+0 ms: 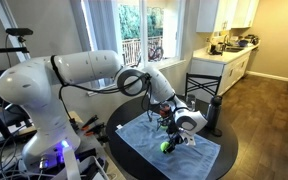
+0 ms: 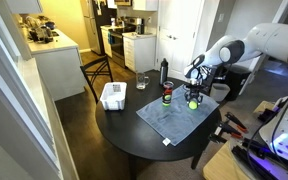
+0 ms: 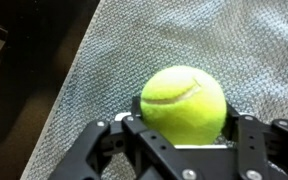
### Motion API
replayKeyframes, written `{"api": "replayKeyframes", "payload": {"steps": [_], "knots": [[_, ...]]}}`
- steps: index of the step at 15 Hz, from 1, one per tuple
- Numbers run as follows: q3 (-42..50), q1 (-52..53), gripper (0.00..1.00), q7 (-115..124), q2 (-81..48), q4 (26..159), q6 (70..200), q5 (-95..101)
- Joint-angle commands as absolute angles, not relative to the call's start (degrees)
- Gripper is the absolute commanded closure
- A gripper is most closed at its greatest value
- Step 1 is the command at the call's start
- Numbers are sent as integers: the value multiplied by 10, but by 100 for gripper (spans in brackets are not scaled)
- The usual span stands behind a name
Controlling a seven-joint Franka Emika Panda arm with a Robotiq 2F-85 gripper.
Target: Lift the tennis ball from the towel and put it in the tennis container
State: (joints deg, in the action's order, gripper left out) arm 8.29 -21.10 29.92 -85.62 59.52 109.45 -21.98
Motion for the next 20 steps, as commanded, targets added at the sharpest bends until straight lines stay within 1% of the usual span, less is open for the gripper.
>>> {"api": "replayKeyframes", "payload": {"steps": [1,6,9,15,20], "knots": [[83,-210,56,305,-856,599,1111,-208],[85,-213,57,303,-856,568,1120,-208],[90,-206,57,292,-840,562,1149,-218],[73,-182,57,281,-810,566,1226,-225],[41,-155,57,259,-786,591,1338,-234]]}}
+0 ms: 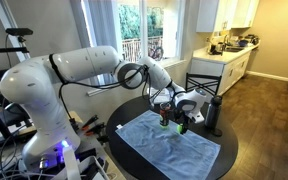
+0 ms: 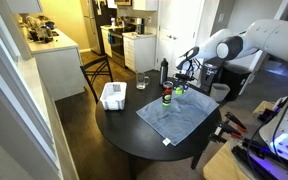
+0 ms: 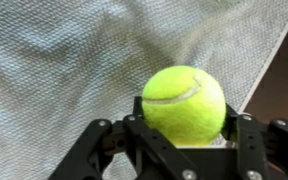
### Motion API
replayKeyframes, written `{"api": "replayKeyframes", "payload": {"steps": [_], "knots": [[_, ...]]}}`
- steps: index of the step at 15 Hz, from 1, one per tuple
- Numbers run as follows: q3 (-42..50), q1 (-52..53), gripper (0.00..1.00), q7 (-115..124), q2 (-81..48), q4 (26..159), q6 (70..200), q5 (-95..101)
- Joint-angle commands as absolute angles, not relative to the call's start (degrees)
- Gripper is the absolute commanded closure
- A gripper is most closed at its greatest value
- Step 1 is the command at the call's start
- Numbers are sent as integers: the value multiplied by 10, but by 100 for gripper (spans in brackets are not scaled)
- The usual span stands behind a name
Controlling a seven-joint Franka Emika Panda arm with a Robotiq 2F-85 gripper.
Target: Lift the tennis ball from the towel and put it in the tennis container
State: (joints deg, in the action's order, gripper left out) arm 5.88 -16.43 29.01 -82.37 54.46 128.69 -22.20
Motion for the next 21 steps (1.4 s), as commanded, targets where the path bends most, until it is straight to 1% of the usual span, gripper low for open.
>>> {"api": "replayKeyframes", "payload": {"steps": [1,7,17,21], "knots": [[36,-151,57,256,-779,596,1352,-233],[28,-125,57,256,-732,628,1371,-225],[29,-114,57,258,-684,672,1359,-222],[7,-125,57,226,-620,730,1346,-232]]}}
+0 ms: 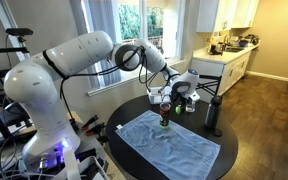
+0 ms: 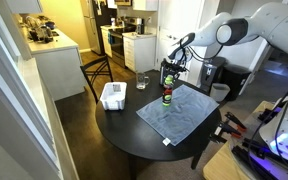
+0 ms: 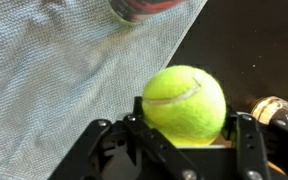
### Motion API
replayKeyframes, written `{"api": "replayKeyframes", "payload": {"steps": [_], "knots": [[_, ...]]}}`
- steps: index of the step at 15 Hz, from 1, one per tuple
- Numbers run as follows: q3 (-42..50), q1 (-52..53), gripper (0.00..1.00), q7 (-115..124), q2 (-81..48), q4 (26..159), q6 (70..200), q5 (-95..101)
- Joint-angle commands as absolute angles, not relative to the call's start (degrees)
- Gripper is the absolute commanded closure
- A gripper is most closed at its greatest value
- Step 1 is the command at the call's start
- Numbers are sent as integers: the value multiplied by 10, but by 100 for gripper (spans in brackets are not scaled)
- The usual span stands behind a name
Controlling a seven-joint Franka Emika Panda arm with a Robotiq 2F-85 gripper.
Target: Lift the tennis ball from the towel and put it in the tennis container
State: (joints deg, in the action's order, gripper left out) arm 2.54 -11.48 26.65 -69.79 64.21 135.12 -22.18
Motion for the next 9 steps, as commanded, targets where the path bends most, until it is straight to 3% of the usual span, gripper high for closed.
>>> {"api": "replayKeyframes", "payload": {"steps": [1,9], "knots": [[-2,-129,57,213,-598,750,1341,-235],[-26,-122,57,191,-479,873,1253,-244]]}}
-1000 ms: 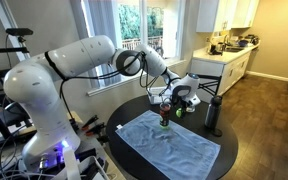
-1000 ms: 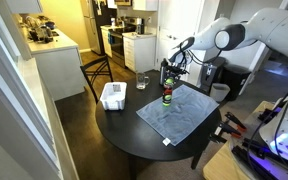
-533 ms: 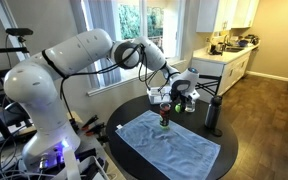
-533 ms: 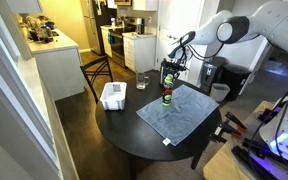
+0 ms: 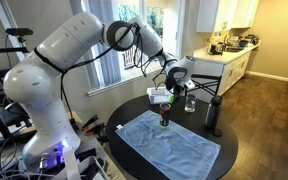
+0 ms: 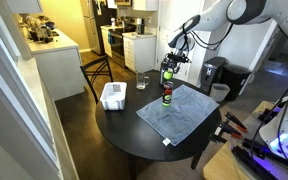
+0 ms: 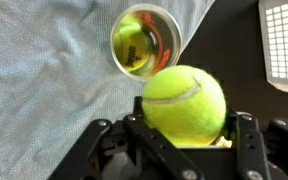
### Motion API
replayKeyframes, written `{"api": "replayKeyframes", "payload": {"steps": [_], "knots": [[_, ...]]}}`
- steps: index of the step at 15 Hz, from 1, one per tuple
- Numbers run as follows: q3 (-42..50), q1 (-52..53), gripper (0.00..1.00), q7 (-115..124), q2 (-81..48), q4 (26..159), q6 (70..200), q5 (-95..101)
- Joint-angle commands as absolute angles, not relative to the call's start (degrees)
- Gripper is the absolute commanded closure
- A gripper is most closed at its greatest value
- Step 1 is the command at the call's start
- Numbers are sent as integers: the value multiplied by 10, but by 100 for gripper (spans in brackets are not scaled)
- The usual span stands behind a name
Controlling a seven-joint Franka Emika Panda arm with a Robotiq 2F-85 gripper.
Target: Lift the tennis ball from the towel and put it in the tennis container
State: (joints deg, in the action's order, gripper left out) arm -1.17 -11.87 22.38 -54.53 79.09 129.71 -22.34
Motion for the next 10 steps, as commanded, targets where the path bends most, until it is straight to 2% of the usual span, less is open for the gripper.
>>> {"api": "replayKeyframes", "payload": {"steps": [1,6,10], "knots": [[-27,-119,57,190,-468,889,1237,-245],[-18,-106,57,189,-439,941,1201,-247],[-8,-106,57,188,-434,964,1222,-250]]}}
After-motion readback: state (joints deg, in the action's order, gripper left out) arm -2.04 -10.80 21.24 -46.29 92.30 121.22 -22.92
